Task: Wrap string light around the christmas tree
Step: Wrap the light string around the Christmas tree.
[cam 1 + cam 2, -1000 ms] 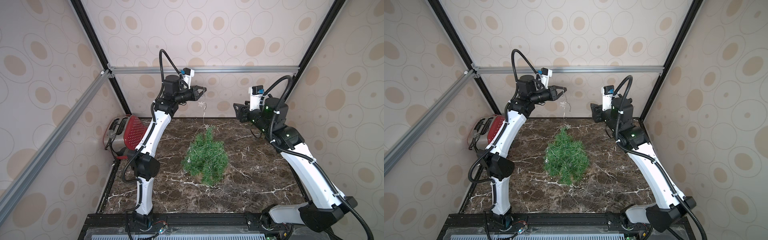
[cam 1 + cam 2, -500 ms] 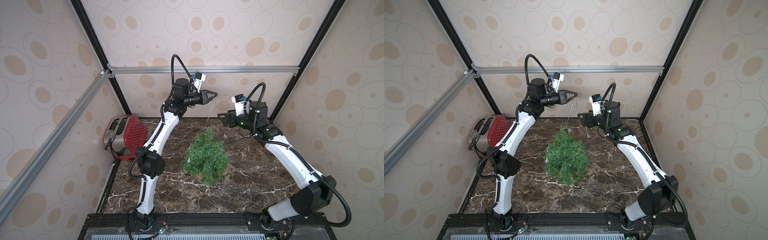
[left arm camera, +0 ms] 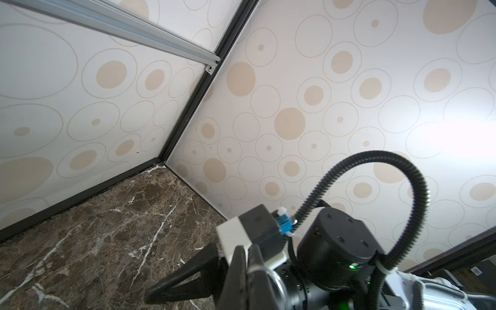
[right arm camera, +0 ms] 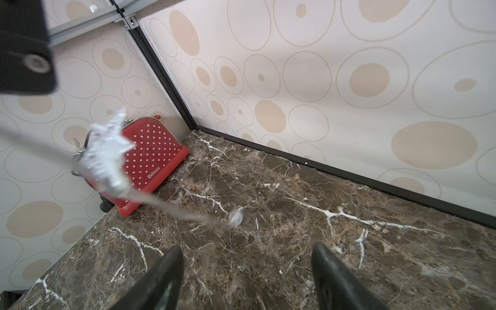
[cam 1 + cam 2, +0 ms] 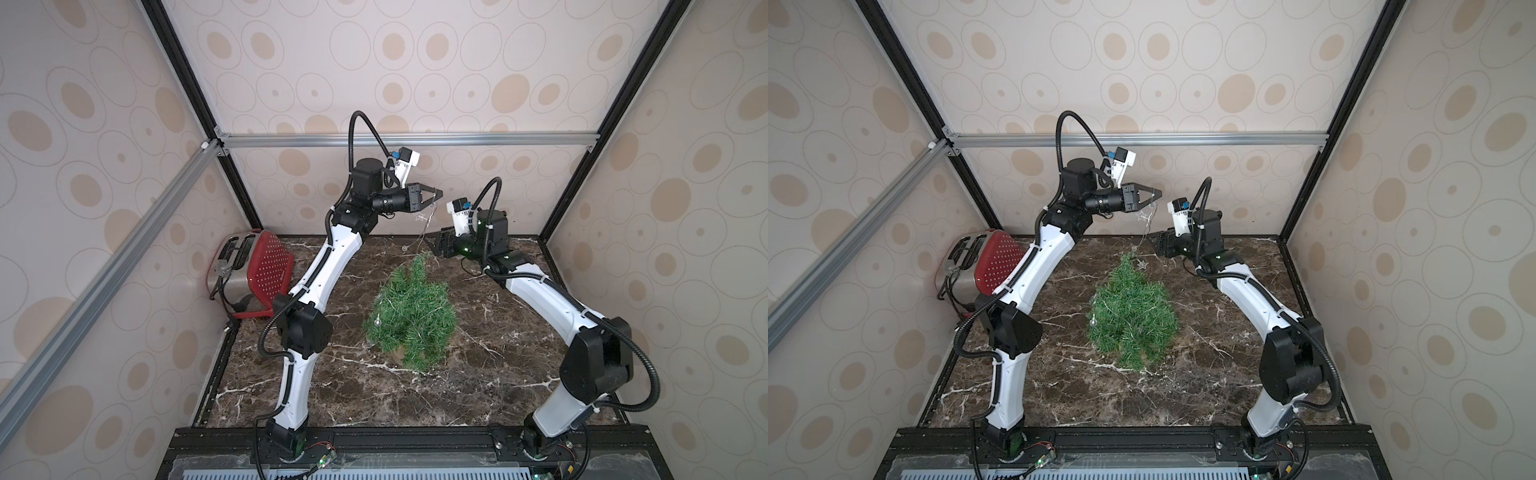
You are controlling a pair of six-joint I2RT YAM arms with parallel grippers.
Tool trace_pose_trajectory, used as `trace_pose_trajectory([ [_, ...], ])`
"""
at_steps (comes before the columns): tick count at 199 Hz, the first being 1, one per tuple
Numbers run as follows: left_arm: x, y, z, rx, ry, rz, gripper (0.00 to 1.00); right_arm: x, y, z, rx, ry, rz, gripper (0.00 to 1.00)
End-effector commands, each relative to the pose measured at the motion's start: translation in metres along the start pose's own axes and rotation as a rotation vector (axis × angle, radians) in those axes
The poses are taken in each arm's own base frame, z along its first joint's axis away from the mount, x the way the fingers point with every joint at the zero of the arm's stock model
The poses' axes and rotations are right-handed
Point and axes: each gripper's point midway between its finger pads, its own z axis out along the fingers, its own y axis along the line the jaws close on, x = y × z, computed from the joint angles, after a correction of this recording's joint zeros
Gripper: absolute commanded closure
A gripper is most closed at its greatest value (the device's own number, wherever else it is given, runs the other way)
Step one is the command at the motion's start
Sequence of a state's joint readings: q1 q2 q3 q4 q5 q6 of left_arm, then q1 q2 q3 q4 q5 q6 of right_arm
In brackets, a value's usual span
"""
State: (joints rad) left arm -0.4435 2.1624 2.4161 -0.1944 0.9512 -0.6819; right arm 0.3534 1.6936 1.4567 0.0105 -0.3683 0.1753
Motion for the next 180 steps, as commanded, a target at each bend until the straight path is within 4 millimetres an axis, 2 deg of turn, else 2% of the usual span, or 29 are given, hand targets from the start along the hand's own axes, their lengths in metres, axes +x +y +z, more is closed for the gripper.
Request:
trace_pose_trajectory([
  [1, -0.023, -0.051, -0.015, 0.083, -0.041, 0.072, 1.00, -0.025, 0.004, 0.005, -0.041, -0.097, -0.010, 0.25],
  [27, -0.025, -0.057, -0.017, 0.091, -0.042, 0.068, 1.00, -0.024, 0.003, 0.011, -0.060, -0.115, -0.007, 0.32],
  [40, -0.024, -0.060, -0.016, 0.097, -0.039, 0.070, 1.00, -0.023, 0.000, 0.011, -0.052, -0.120, -0.005, 0.39],
  [71, -0.022, -0.065, -0.016, 0.108, -0.035, 0.071, 1.00, -0.022, -0.010, 0.004, 0.019, -0.125, -0.010, 0.71],
  [96, -0.023, -0.064, -0.017, 0.093, -0.042, 0.087, 1.00, -0.027, -0.023, -0.015, 0.121, -0.136, -0.003, 1.00],
  [128, -0.009, -0.045, -0.013, 0.043, -0.001, 0.086, 1.00, -0.035, -0.034, -0.057, 0.284, -0.123, -0.017, 1.00],
  [137, -0.002, -0.037, -0.013, 0.014, 0.021, 0.097, 0.90, -0.033, -0.037, -0.068, 0.326, -0.101, -0.020, 1.00],
  [152, 0.011, -0.020, -0.014, -0.068, 0.061, 0.115, 0.65, -0.027, -0.040, -0.087, 0.384, -0.053, -0.007, 1.00],
  [169, 0.018, -0.010, -0.019, -0.134, 0.088, 0.133, 0.47, -0.017, -0.037, -0.106, 0.411, -0.001, -0.001, 1.00],
  [180, 0.018, -0.009, -0.023, -0.159, 0.087, 0.137, 0.42, -0.011, -0.035, -0.120, 0.431, 0.029, 0.009, 1.00],
])
